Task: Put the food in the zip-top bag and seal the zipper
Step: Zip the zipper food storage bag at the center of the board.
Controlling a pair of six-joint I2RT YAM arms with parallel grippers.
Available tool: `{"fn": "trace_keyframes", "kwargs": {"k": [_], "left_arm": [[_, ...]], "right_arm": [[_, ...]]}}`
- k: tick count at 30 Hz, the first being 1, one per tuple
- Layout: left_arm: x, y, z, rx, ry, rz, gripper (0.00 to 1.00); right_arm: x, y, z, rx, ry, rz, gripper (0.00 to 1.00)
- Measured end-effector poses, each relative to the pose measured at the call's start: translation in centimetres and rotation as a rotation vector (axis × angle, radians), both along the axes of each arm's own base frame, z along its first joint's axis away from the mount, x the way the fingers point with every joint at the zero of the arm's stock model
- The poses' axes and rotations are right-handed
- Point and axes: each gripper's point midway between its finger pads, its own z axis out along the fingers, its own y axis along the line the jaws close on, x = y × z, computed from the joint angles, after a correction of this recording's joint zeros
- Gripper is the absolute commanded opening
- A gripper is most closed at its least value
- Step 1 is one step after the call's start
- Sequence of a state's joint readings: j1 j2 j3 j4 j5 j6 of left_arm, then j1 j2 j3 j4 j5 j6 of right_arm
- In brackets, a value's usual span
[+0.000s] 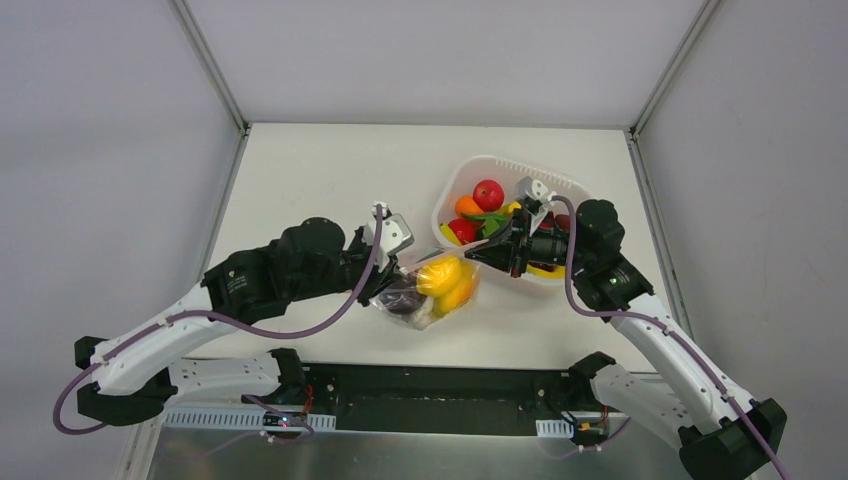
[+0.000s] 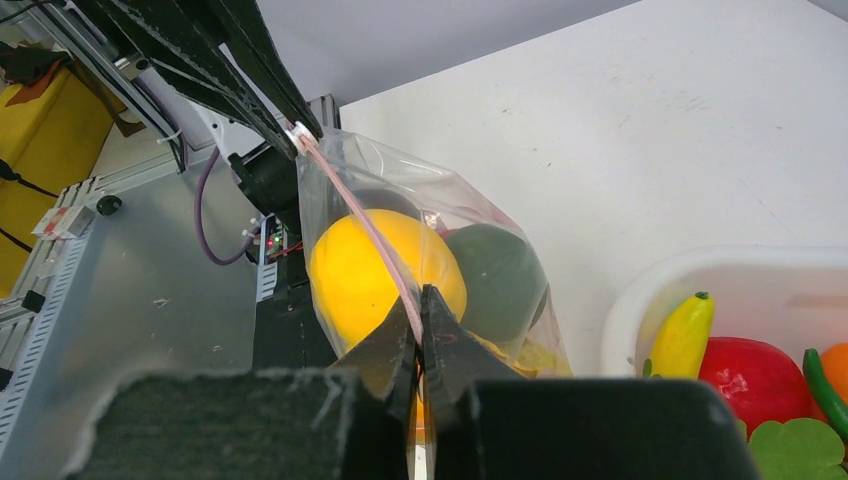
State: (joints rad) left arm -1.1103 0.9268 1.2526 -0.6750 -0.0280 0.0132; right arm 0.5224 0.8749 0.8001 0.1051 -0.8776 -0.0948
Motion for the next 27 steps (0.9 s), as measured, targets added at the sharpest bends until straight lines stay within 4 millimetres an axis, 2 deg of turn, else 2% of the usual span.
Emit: {"fn": "trace_keyframes", "kwargs": {"k": [10, 11, 12, 13, 14, 18, 20, 22, 27], "left_arm": [[0.3, 1.1, -0.3, 0.016, -0.009, 0.036, 0.00], [0.4, 1.1, -0.2, 0.017, -0.010, 0.040, 0.00], [0.5, 1.2, -0.2, 0.016, -0.010, 0.045, 0.00], [0.5, 1.2, -0.2, 0.016, -0.010, 0.045, 0.00], [0.5, 1.2, -0.2, 0.015, -0.010, 0.045, 0.00], [0.4, 0.8, -0.2, 0.014, -0.003, 0.031, 0.00], [0.3, 0.3, -0.1, 0.012, 0.006, 0.013, 0.00], [0.2, -0.5, 0.0, 0.010, 0.015, -0.005, 0.00], [0.3, -2.0, 0.3, 0.005, 0.030, -0.038, 0.00]], "right_arm": [[0.0, 0.0, -0.1, 0.002, 0.007, 0.000, 0.00], [0.0, 0.0, -0.1, 0.002, 0.008, 0.004, 0.06], [-0.1, 0.0, -0.1, 0.003, 0.008, 0.007, 0.16], [-0.2, 0.0, -0.1, 0.002, 0.010, 0.014, 0.35], [-0.3, 0.0, -0.1, 0.001, 0.016, 0.019, 0.48], [-0.6, 0.1, 0.2, 0.000, 0.022, 0.046, 0.80], [-0.7, 0.1, 0.9, 0.001, 0.004, 0.062, 0.86], [-0.9, 0.1, 1.7, -0.002, -0.026, 0.074, 0.86], [-0.2, 0.6, 3.6, -0.059, -0.086, 0.116, 0.79]]}}
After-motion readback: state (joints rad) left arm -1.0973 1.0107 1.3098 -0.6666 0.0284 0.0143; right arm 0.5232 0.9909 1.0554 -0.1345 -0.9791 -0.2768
